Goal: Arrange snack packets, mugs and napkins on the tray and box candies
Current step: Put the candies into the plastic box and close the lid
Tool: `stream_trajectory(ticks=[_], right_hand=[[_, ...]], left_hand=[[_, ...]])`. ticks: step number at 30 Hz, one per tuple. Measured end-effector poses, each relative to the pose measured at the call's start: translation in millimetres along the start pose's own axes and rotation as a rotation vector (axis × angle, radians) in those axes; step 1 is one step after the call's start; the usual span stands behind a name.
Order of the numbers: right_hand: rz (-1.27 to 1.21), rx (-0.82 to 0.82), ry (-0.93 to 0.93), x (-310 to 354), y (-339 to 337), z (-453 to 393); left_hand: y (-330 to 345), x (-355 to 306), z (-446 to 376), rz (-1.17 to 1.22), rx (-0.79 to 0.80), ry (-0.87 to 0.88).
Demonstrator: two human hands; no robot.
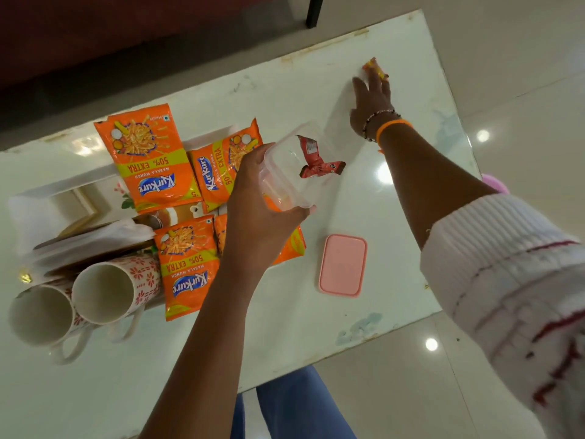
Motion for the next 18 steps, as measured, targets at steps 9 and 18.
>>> stream_trajectory(ticks=[9,18], right_hand=[[0.051,-0.125,-0.086,-2.9,-16.9,-5.4],[-0.487,-0.185,0.01,-7.4,-11.1,77.6]], left_hand=[[-8.1,6.4,8.5,-0.016,-0.012,-0.007],[-16.8,4.6,23.3,-0.042,-0.046,-0.008]])
Point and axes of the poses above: each hand's wrist, its own z-axis away from the middle knuckle, its own y-axis out of the palm, x = y × z, the point moved 10 cm from there along -z, towards the middle knuckle, and after that the axes turned 9 degrees about y, right-handed, at the moved point
